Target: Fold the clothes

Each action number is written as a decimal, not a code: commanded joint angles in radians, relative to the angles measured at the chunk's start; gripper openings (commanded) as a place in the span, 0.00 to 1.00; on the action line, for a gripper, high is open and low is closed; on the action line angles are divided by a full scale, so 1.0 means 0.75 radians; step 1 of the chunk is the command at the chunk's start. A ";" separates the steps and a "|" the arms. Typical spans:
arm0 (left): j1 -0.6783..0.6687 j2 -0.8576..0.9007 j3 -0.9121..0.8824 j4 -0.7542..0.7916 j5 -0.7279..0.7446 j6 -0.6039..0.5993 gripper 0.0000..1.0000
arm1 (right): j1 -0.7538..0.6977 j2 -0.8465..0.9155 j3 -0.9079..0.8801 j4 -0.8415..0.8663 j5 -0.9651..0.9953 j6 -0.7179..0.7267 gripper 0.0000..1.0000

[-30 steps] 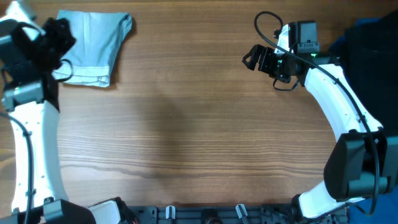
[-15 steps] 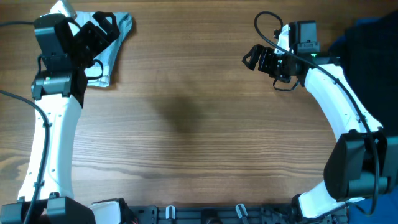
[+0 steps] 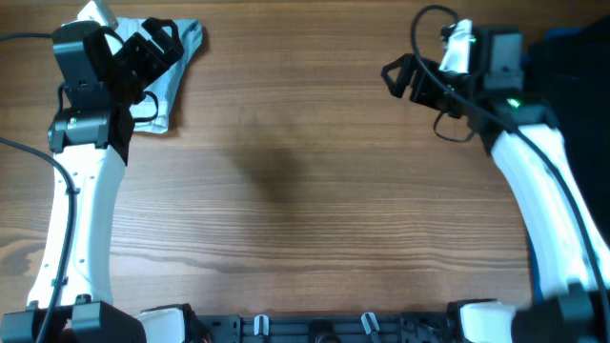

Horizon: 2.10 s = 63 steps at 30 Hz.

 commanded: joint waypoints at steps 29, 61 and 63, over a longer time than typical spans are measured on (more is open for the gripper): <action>-0.001 0.008 -0.006 0.003 -0.026 0.007 1.00 | 0.001 -1.843 -1.598 1.082 0.392 -0.483 1.00; -0.001 0.008 -0.006 0.002 -0.026 0.007 1.00 | -0.081 -1.978 -1.747 0.791 0.405 -0.651 1.00; -0.001 0.008 -0.006 0.002 -0.026 0.007 1.00 | -0.092 -1.978 -1.747 0.791 0.408 -0.625 1.00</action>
